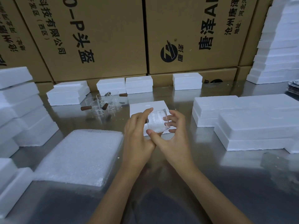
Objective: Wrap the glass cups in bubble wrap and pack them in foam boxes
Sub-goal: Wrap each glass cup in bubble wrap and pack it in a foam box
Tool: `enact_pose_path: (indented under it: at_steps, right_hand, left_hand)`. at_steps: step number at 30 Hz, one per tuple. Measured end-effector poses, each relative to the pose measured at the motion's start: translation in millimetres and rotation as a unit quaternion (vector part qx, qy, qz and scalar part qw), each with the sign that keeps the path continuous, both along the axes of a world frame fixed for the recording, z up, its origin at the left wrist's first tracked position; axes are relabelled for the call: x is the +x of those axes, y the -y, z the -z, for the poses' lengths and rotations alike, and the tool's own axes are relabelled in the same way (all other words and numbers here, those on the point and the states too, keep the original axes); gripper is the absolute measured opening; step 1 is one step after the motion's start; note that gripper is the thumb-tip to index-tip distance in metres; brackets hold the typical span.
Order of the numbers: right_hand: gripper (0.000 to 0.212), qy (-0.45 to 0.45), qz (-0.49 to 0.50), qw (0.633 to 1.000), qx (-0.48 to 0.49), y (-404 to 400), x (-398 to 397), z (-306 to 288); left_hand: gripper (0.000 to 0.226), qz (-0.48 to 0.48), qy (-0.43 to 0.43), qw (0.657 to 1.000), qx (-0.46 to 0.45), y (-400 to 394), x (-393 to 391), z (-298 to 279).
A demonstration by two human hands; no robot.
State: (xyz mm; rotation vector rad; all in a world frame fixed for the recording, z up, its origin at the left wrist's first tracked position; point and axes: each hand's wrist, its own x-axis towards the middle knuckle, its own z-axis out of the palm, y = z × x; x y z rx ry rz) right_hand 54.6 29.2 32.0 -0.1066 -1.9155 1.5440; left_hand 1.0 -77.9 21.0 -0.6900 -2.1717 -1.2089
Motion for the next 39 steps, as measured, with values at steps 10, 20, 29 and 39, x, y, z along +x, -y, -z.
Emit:
enact_pose_path:
  at_steps: [10,20,29,39]
  right_hand:
    - [0.054,-0.017,-0.036,0.995,-0.096,-3.8,-0.3,-5.1]
    - [0.021,0.071,-0.141,0.904,-0.396,-18.3,-3.1,-11.0]
    - [0.037,0.078,-0.251,0.849,-0.459,-17.5,0.1,-11.9]
    - [0.025,0.039,-0.035,0.983,-0.177,-13.6,3.5,-14.9]
  left_hand:
    - [0.099,0.016,0.054,0.996,0.073,-2.2,1.5,-3.7]
    - [0.075,0.082,0.073,0.992,0.066,-3.3,4.0,-7.3]
    - [0.060,0.063,0.073,0.994,0.057,-2.6,3.5,-3.4]
    - [0.075,-0.027,-0.061,0.994,-0.083,1.7,3.5,-1.1]
